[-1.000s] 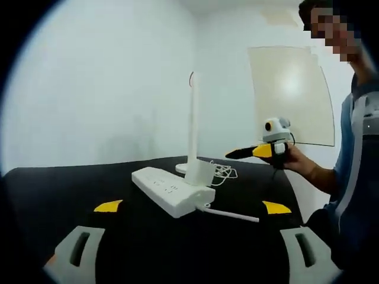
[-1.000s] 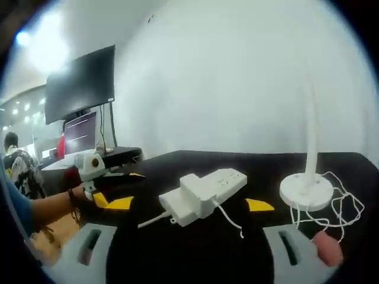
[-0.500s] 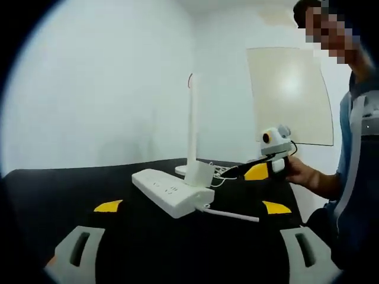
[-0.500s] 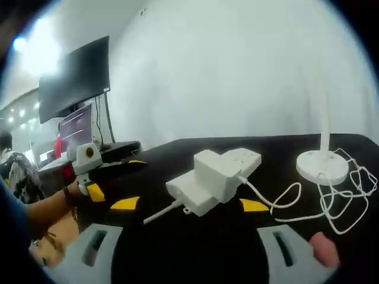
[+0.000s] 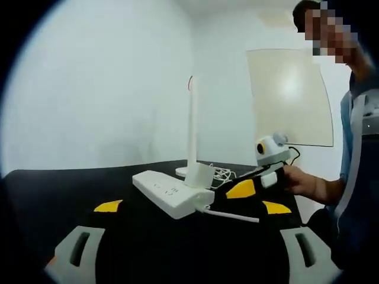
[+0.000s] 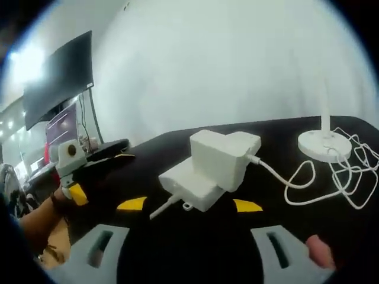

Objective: Insert the desk lamp plug into the socket, turn on the power strip switch, turn on the lamp switch, then turn off the lamp switch, turn off the power strip switch, and remove the plug from the socket.

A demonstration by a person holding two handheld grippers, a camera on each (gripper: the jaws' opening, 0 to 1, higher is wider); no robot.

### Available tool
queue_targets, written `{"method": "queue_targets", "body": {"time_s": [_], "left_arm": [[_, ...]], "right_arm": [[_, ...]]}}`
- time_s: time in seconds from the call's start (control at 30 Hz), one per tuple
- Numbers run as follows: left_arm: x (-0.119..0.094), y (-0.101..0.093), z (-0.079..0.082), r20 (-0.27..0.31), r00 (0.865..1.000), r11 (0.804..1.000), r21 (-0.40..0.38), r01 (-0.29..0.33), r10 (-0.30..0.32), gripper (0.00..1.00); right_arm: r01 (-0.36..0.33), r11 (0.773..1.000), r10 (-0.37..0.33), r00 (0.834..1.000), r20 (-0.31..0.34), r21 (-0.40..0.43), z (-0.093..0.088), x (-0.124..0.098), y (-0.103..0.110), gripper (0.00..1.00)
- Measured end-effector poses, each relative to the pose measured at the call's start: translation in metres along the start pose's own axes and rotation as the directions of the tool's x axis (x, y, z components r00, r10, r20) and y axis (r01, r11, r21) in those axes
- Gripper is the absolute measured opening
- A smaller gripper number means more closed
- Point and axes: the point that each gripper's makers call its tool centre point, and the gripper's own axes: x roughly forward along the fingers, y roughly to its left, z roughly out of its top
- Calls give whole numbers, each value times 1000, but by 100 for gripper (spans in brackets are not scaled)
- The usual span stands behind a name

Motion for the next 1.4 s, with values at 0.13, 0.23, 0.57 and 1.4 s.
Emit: {"method": "queue_targets", "body": {"time_s": [0.13, 0.23, 0.57, 1.4], "left_arm": [[0, -2, 0, 0, 1000, 1000, 1, 2, -2, 89], [0, -2, 0, 1, 1000, 1000, 3, 2, -2, 89], [0, 0, 1, 7, 1000, 1000, 5, 1, -1, 89], [0, 0, 0, 3, 1000, 1000, 15, 8, -8, 88]], "right_arm": [[23, 1000, -23, 1000, -17, 8, -3, 8, -2, 53], [33, 999, -33, 999, -14, 23, -4, 11, -3, 53], [63, 998, -63, 998, -7, 12, -3, 19, -5, 50], [131, 990, -131, 991, 2, 45, -2, 27, -15, 41]]}}
